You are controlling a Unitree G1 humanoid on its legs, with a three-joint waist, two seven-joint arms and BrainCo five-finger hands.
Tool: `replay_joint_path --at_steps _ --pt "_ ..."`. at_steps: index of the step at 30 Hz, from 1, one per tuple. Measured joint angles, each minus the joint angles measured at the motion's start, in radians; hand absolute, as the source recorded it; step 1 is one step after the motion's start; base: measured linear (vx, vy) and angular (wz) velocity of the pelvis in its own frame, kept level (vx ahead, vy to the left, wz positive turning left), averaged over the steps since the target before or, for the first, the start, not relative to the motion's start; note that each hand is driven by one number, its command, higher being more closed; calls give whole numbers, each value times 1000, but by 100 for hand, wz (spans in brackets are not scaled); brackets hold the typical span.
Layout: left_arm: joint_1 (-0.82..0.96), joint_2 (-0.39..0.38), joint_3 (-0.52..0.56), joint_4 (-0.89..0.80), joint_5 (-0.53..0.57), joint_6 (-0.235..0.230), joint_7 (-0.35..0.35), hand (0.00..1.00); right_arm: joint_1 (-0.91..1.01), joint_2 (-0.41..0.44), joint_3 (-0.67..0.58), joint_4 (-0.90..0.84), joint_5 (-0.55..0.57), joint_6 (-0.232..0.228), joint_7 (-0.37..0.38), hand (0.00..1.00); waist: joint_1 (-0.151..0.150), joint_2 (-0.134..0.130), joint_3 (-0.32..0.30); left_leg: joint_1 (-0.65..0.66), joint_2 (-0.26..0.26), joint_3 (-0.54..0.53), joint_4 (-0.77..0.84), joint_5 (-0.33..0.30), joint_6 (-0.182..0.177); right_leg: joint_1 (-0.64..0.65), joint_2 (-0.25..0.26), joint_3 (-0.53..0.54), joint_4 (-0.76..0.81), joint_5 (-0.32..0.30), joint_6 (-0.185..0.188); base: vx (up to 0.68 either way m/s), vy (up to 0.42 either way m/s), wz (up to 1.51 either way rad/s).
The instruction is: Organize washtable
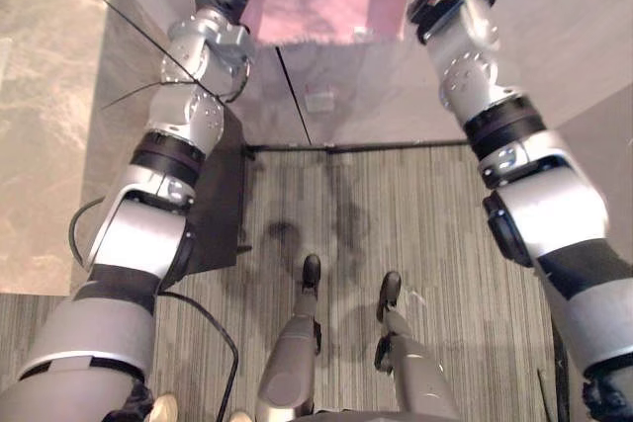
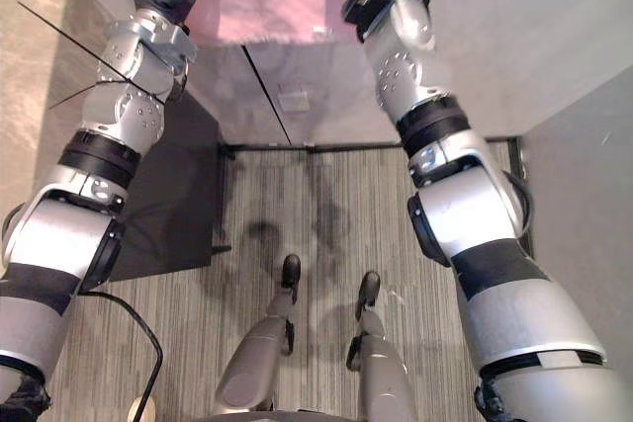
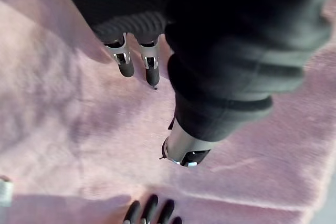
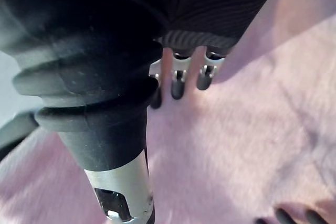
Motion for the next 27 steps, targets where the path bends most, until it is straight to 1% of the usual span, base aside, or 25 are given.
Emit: replay_joint_path --at_steps 1,2,4,6,7,8,11,13,14,15,16,17,18,19,20,21,22,23,24,25,26,27 --pt "0 0 3 11 0 3 -6 0 0 -2 -3 6 6 2 0 0 0 -1 2 -6 0 2 0 0 0 -7 0 1 0 0 0 -27 -23 -5" --pt "0 0 6 32 0 18 -9 0 -4 -2 -13 30 8 7 -1 0 1 -1 3 -18 -1 7 0 0 0 -21 0 5 0 2 1 2 -20 -10" --pt "1 -2 13 63 1 33 -10 0 -5 -1 -25 61 10 22 -3 0 3 -1 12 -21 -1 14 0 0 0 -27 0 15 0 6 0 18 -13 -9" --pt "3 -11 51 82 2 38 -8 0 -4 0 -46 85 22 39 -4 0 0 -3 19 -20 -1 17 0 0 0 -28 -1 17 0 6 0 26 2 -5" --pt "20 -9 90 83 1 38 -8 0 -2 -2 -72 99 33 41 -9 0 -4 -2 25 -19 0 25 0 0 0 -29 -1 26 0 5 0 22 8 -6" --pt "25 -7 96 83 2 38 -7 0 1 -3 -72 100 37 41 -10 0 -5 -2 25 -19 0 28 0 0 0 -29 -1 29 0 5 0 19 11 -10" --pt "130 28 168 80 6 39 -7 0 73 -4 -98 85 49 41 -21 0 -16 -3 25 1 -1 53 0 -1 0 -23 -1 56 1 5 0 6 10 -24" --pt "242 65 253 60 5 42 -5 0 220 -28 -154 -19 50 38 -21 0 -16 -3 25 17 1 69 0 -3 -2 -20 0 75 9 3 2 -17 3 -24" --pt "330 85 322 20 4 40 -3 0 322 -35 -201 -86 50 32 -21 0 -23 -3 25 25 4 72 0 -10 -7 -15 1 81 9 1 2 -26 0 -15" --pt "379 91 357 0 3 37 -2 0 382 -37 -232 -124 51 24 -21 0 -28 -3 25 31 6 74 0 -13 -7 -11 2 84 9 -1 2 -21 -1 -13" --pt "451 93 405 -28 1 36 -1 0 478 -37 -278 -183 58 11 -21 0 -36 -4 25 41 8 78 0 -20 -7 -3 5 89 9 -2 2 -26 -6 -15" --pt "564 90 467 -64 0 33 1 0 621 -24 -349 -262 68 -10 -20 0 -38 -6 24 57 12 85 -1 -33 -7 9 8 98 8 -8 2 -23 -15 -22" --pt "669 77 526 -89 1 27 11 0 764 2 -418 -340 69 -40 -20 0 -39 -10 22 72 15 92 -1 -40 -9 18 10 105 7 -14 5 -21 -22 -20" --pt "721 64 559 -98 1 25 17 0 834 19 -451 -370 68 -53 -19 0 -39 -12 21 78 15 93 -1 -44 -10 23 11 106 7 -20 9 -17 -32 -18" --pt "822 32 626 -110 2 19 20 0 962 52 -509 -406 65 -70 -19 0 -42 -20 17 91 19 93 -1 -57 -15 33 14 113 6 -24 7 -10 -38 -15" --pt "907 -8 683 -113 2 17 22 0 1072 79 -559 -417 65 -73 -20 0 -44 -30 10 101 21 98 -1 -62 -16 43 17 120 3 -27 6 -8 -38 -14" --pt "945 -31 707 -113 3 17 25 0 1122 91 -587 -418 64 -74 -20 0 -45 -34 5 107 22 99 -1 -66 -19 48 18 120 4 -30 8 -2 -37 -4" --pt "1015 -82 731 -112 8 19 27 0 1219 105 -637 -417 58 -74 -20 0 -46 -39 -13 115 22 101 -1 -71 -20 59 19 116 4 -36 10 7 -23 5" --pt "1084 -134 751 -102 12 21 25 0 1303 123 -690 -416 46 -74 -20 0 -48 -47 -46 122 22 100 -1 -83 -21 67 18 114 5 -45 16 7 -16 7" --pt "1118 -157 760 -88 17 23 25 0 1341 133 -713 -414 40 -74 -20 0 -51 -50 -68 127 21 101 -1 -86 -17 71 18 114 5 -49 17 45 8 6" --pt "1170 -201 788 -46 28 31 25 0 1410 147 -764 -398 31 -75 -20 0 -58 -57 -104 153 19 101 -1 -95 -18 98 16 114 5 -60 19 55 13 5" --pt "1199 -222 801 -23 34 35 26 0 1438 156 -789 -381 27 -75 -19 0 -65 -60 -124 168 18 100 -1 -101 -17 114 16 113 5 -69 23 93 20 8"
